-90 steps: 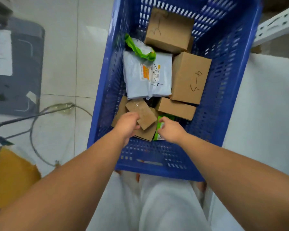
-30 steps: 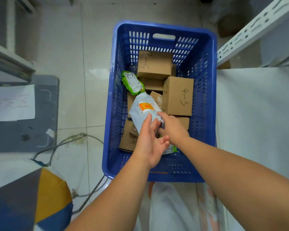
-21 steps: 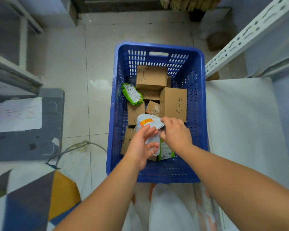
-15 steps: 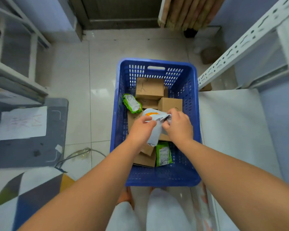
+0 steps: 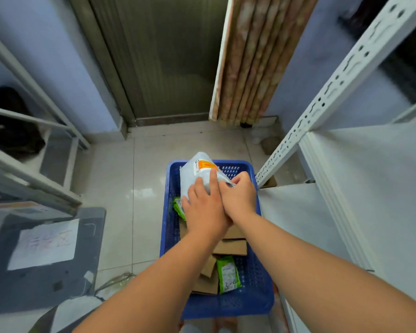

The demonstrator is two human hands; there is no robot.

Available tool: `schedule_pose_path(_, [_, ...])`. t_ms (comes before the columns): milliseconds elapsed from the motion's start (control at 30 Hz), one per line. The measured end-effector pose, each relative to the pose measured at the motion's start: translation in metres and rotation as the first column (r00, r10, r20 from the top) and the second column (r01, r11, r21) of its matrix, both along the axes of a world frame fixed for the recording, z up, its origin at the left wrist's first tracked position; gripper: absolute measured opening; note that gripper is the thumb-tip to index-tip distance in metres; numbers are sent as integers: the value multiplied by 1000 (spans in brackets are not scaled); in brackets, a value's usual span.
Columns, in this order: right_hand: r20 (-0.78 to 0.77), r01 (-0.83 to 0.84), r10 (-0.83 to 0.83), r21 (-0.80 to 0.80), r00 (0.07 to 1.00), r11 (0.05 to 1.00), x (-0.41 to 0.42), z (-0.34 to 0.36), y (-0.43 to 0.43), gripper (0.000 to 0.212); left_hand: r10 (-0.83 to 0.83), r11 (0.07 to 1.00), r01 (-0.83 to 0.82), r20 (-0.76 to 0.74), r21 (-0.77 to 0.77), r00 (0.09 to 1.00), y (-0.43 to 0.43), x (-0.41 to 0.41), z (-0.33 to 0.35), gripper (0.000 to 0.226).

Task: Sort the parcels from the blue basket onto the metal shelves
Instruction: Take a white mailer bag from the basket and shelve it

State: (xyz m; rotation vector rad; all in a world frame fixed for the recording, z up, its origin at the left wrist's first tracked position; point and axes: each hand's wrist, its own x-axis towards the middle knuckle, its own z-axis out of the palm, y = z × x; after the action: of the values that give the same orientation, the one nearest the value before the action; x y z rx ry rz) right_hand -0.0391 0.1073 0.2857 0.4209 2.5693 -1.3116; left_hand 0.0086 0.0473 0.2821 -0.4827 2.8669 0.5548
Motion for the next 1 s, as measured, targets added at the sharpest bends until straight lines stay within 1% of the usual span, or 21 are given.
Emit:
schedule_pose_path(33, [18, 46, -45, -48, 999, 998, -3, 14, 2, 28, -12, 999, 10, -32, -51, 999, 2, -4, 13, 97])
schedule_pose_path(100, [39, 94, -92, -77, 995, 993, -8, 40, 8, 33, -44, 991, 33, -81, -126, 996, 4, -12, 39, 93])
schedule_pose_path(200, [25, 79, -77, -75, 997, 994, -15, 76, 20, 31, -126, 975, 94, -148, -201, 981, 9, -25, 73, 91])
schedule_pose_path(300, [-25, -14, 11, -123, 1000, 992, -19, 107, 40, 26, -174, 963, 125, -196, -239, 965, 14, -37, 97, 88])
schedule_pose_path(333, [-51, -81, 75, -145, 996, 986, -21, 115, 48, 20, -170, 963, 119, -207, -240, 963, 14, -39, 106, 88])
schedule_pose_path(367, [-76, -165, 156, -134, 985, 977, -21, 125, 59, 12, -178, 963, 126, -212, -238, 961, 14, -41, 115, 87])
schedule_pose_path(400, [-93, -253, 246, -81, 965, 964, -23, 133, 71, 11, -205, 960, 154, -212, -235, 955, 14, -43, 123, 85])
schedule_pose_path(467, [-94, -433, 443, 112, 891, 894, -29, 141, 101, 42, -296, 945, 253, -214, -209, 931, 15, -44, 139, 78])
schedule_pose_path(500, [-64, -498, 525, 236, 849, 834, -33, 144, 115, 59, -349, 931, 311, -222, -188, 910, 16, -44, 146, 76])
schedule_pose_path(567, [1, -556, 637, 491, 771, 671, -40, 148, 141, 85, -460, 887, 433, -242, -159, 855, 19, -46, 158, 75])
schedule_pose_path(600, [21, -551, 668, 584, 744, 596, -43, 149, 152, 94, -516, 856, 491, -250, -158, 819, 22, -46, 163, 75])
schedule_pose_path(633, [33, -540, 684, 643, 728, 543, -44, 153, 161, 101, -569, 822, 544, -256, -168, 781, 24, -47, 168, 75])
schedule_pose_path(733, [45, -530, 717, 706, 695, 470, -43, 158, 184, 113, -729, 684, 682, -261, -258, 633, 29, -45, 177, 74])
schedule_pose_path(800, [89, -547, 751, 742, 654, 388, -36, 162, 192, 118, -815, 578, 748, -278, -327, 508, 30, -45, 177, 74])
schedule_pose_path(833, [110, -557, 762, 750, 639, 358, -31, 164, 194, 120, -837, 543, 770, -287, -335, 466, 28, -45, 178, 74])
schedule_pose_path(900, [121, -567, 762, 743, 636, 355, -21, 167, 195, 123, -858, 501, 805, -300, -317, 417, 23, -45, 179, 74])
schedule_pose_path(1000, [82, -529, 738, 751, 670, 396, -9, 168, 196, 122, -879, 453, 842, -308, -293, 365, 16, -48, 181, 74])
